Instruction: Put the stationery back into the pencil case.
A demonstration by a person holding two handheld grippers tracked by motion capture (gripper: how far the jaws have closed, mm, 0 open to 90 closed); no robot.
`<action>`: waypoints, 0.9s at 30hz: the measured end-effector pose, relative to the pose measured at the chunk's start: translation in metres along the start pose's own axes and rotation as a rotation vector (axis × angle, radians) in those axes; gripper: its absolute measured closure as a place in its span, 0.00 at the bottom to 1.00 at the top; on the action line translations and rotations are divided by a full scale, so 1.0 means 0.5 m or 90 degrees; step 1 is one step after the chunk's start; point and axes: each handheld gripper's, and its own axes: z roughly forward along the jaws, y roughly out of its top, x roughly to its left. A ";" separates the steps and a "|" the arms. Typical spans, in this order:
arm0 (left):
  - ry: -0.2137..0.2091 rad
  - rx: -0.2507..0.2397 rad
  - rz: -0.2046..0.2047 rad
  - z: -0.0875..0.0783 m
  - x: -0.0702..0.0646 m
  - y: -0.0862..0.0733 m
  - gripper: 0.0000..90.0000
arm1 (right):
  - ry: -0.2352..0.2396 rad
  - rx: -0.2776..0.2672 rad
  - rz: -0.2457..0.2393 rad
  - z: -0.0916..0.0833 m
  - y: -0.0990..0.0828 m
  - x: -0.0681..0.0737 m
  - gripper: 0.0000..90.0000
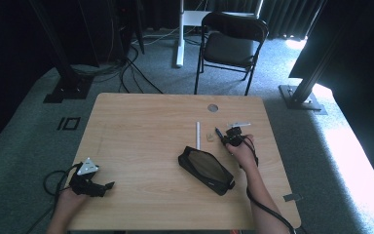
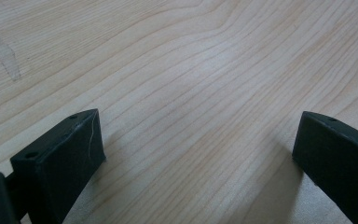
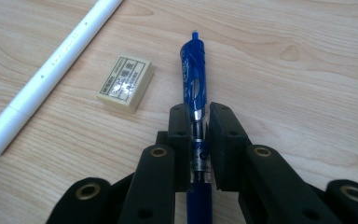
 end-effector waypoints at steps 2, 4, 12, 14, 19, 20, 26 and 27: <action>0.000 0.000 0.000 0.000 0.000 0.000 0.02 | 0.003 -0.005 -0.001 -0.011 0.004 -0.003 0.88; 0.000 0.000 0.000 0.000 0.000 0.000 0.02 | 0.006 -0.014 0.002 -0.023 0.007 -0.005 0.88; 0.000 0.000 0.000 0.000 0.000 0.000 0.02 | 0.039 -0.049 0.008 -0.068 0.015 -0.008 0.88; 0.000 0.000 0.000 0.000 0.000 0.000 0.02 | 0.043 -0.059 0.000 -0.080 0.017 -0.002 0.88; 0.000 0.000 0.000 0.000 0.000 0.000 0.02 | 0.065 -0.075 -0.015 -0.111 0.023 0.016 0.88; 0.000 0.000 0.000 0.000 0.000 0.000 0.02 | 0.069 -0.077 -0.020 -0.116 0.024 0.019 0.88; 0.000 0.000 0.000 0.000 0.000 0.000 0.02 | 0.087 -0.090 -0.042 -0.149 0.030 0.037 0.88; 0.000 0.000 0.000 0.000 0.000 0.000 0.02 | 0.091 -0.093 -0.046 -0.155 0.030 0.041 0.88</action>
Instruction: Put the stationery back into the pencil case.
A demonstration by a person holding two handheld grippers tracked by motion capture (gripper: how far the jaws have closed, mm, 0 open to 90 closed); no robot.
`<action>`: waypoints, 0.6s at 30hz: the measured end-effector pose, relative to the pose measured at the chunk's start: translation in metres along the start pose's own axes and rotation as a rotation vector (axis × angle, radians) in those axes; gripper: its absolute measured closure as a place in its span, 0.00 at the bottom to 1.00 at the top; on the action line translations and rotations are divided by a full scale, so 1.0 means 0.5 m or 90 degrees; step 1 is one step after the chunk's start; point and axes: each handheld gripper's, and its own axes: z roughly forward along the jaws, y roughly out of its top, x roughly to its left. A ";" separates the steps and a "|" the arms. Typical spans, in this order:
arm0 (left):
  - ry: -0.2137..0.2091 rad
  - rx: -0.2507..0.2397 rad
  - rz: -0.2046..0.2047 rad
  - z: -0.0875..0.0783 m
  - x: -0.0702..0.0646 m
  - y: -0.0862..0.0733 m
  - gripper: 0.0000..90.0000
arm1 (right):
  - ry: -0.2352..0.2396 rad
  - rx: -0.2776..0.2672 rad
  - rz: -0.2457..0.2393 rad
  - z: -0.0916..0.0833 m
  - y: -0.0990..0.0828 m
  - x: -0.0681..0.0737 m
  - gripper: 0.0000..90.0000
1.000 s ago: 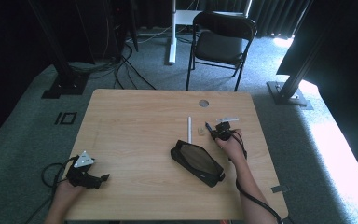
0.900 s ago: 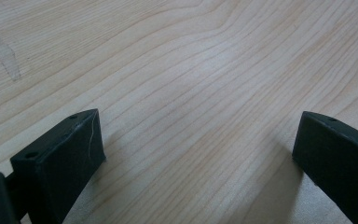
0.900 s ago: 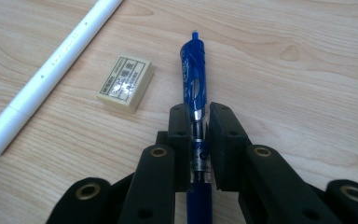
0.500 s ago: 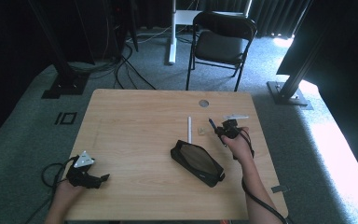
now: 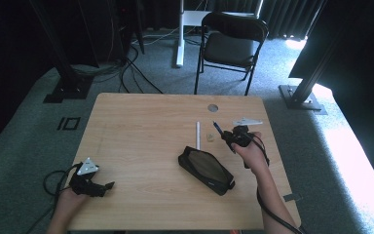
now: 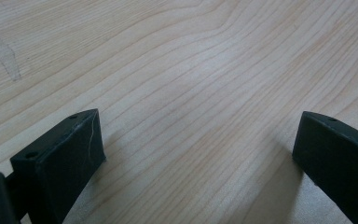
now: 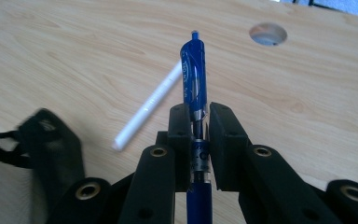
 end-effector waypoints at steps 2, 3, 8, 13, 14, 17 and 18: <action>0.000 0.000 0.000 0.000 0.000 0.000 0.02 | 0.006 -0.003 -0.014 -0.010 0.002 0.011 0.88; 0.000 0.000 0.000 0.000 0.000 0.000 0.02 | 0.010 -0.004 -0.021 -0.014 0.003 0.016 0.88; 0.000 0.000 0.000 0.000 0.000 0.000 0.02 | 0.032 -0.017 -0.037 -0.034 0.005 0.042 0.88; 0.000 0.000 0.000 0.000 0.000 0.000 0.02 | 0.063 -0.024 -0.052 -0.048 0.004 0.069 0.88; 0.000 0.000 0.000 0.000 0.000 0.000 0.02 | 0.071 -0.020 -0.059 -0.050 0.004 0.074 0.88; 0.000 0.000 0.000 0.000 0.000 0.000 0.02 | 0.083 -0.028 -0.071 -0.054 0.003 0.087 0.88; 0.001 0.000 -0.001 0.000 0.000 0.000 0.02 | 0.087 -0.035 -0.067 -0.055 0.003 0.090 0.88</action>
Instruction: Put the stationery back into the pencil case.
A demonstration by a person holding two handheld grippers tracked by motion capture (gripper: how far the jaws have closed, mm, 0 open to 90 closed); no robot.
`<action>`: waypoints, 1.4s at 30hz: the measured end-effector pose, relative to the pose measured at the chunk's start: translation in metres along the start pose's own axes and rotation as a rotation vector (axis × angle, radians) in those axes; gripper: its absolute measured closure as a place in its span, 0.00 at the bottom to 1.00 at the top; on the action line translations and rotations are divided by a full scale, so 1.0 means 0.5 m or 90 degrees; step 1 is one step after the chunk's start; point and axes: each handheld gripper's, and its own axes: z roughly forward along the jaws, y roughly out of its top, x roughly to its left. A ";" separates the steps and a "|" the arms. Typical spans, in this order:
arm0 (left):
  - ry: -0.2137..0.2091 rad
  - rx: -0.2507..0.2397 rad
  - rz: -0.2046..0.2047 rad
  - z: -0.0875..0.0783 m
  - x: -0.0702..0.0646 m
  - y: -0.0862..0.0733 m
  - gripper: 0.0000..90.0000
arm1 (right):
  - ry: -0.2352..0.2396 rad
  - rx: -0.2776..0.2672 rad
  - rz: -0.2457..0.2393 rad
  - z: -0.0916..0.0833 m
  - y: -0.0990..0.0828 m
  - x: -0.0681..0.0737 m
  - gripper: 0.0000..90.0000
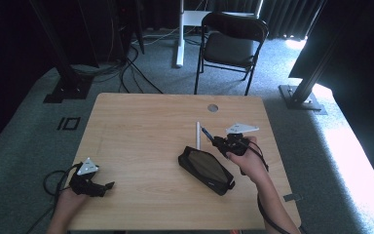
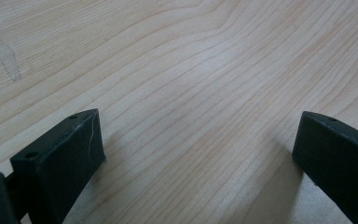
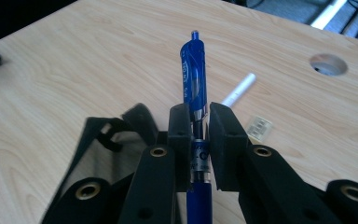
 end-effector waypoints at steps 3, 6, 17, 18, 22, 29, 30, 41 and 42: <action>0.001 0.000 -0.001 0.000 0.000 0.000 0.02 | 0.011 0.002 -0.005 0.000 -0.002 0.011 0.88; 0.001 0.000 0.000 0.000 0.000 0.000 0.02 | 0.024 0.011 -0.012 0.002 -0.005 0.024 0.88; 0.001 0.000 0.000 0.000 0.000 0.000 0.02 | 0.070 0.041 -0.037 0.013 -0.021 0.054 0.88; 0.001 0.000 0.000 0.000 0.000 0.000 0.02 | 0.072 0.046 -0.040 0.014 -0.022 0.055 0.88; 0.001 0.000 0.000 0.000 0.000 0.000 0.02 | 0.079 0.061 -0.053 0.016 -0.028 0.059 0.88; 0.001 0.000 0.000 0.000 0.000 0.000 0.02 | 0.090 0.100 -0.067 0.029 -0.042 0.064 0.88; 0.001 0.000 0.000 0.000 0.000 0.000 0.02 | 0.091 0.106 -0.073 0.031 -0.044 0.065 0.88; 0.001 0.000 0.000 0.000 0.000 0.000 0.02 | 0.086 0.163 -0.090 0.064 -0.057 0.077 0.88; 0.001 0.000 0.000 0.000 0.000 0.000 0.02 | 0.083 0.164 -0.089 0.067 -0.057 0.077 0.88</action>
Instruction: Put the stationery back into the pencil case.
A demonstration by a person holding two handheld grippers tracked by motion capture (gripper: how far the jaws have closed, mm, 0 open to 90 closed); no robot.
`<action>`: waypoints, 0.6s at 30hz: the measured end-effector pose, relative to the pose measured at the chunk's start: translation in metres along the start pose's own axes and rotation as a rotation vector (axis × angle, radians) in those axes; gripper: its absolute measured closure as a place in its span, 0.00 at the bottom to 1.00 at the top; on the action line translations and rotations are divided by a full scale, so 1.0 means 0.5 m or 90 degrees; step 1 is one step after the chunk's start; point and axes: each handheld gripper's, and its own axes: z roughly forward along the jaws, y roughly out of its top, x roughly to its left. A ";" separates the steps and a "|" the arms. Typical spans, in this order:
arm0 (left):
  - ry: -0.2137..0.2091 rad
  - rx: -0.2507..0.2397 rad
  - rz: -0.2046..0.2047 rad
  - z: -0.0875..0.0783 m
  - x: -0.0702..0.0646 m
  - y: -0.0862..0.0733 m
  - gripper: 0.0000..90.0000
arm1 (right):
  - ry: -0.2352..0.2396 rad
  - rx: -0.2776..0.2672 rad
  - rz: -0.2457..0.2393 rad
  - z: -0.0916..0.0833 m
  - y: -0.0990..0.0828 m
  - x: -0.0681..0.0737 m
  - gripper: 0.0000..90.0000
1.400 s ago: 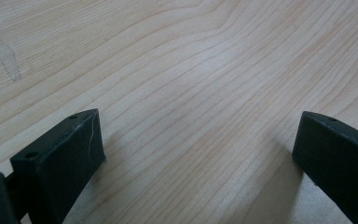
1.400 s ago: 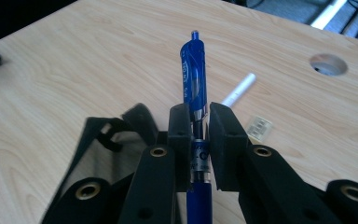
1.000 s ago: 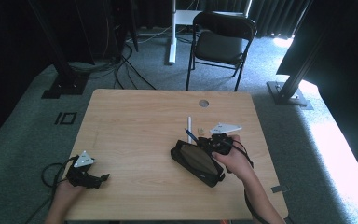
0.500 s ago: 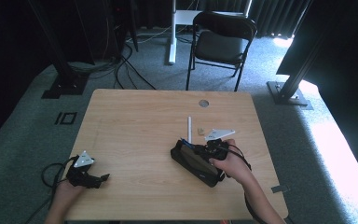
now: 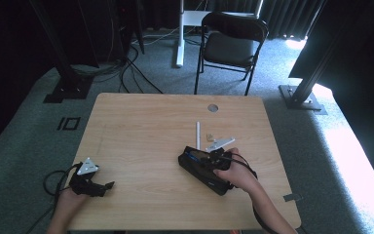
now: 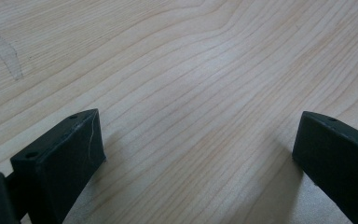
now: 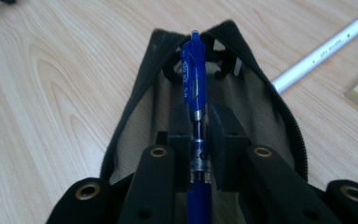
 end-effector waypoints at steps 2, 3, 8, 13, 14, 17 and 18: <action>0.000 0.000 0.000 0.000 0.000 0.000 0.02 | -0.003 0.016 -0.006 0.005 0.001 0.001 0.88; 0.000 0.000 0.000 0.000 0.000 0.000 0.02 | -0.006 0.018 -0.005 0.007 0.002 0.002 0.88; 0.000 0.000 0.000 0.000 0.000 0.000 0.02 | -0.005 0.031 -0.009 0.019 0.005 0.005 0.88; 0.000 0.000 0.000 0.000 0.000 0.000 0.02 | -0.007 0.049 -0.003 0.035 0.006 0.008 0.88; 0.000 0.000 0.000 0.000 0.000 0.000 0.02 | -0.007 0.050 -0.001 0.038 0.006 0.008 0.88; 0.000 0.000 0.000 0.000 0.000 0.000 0.02 | -0.007 0.060 0.002 0.045 0.008 0.009 0.88; 0.000 0.000 0.000 0.000 0.000 0.000 0.02 | -0.009 0.064 0.001 0.048 0.008 0.011 0.88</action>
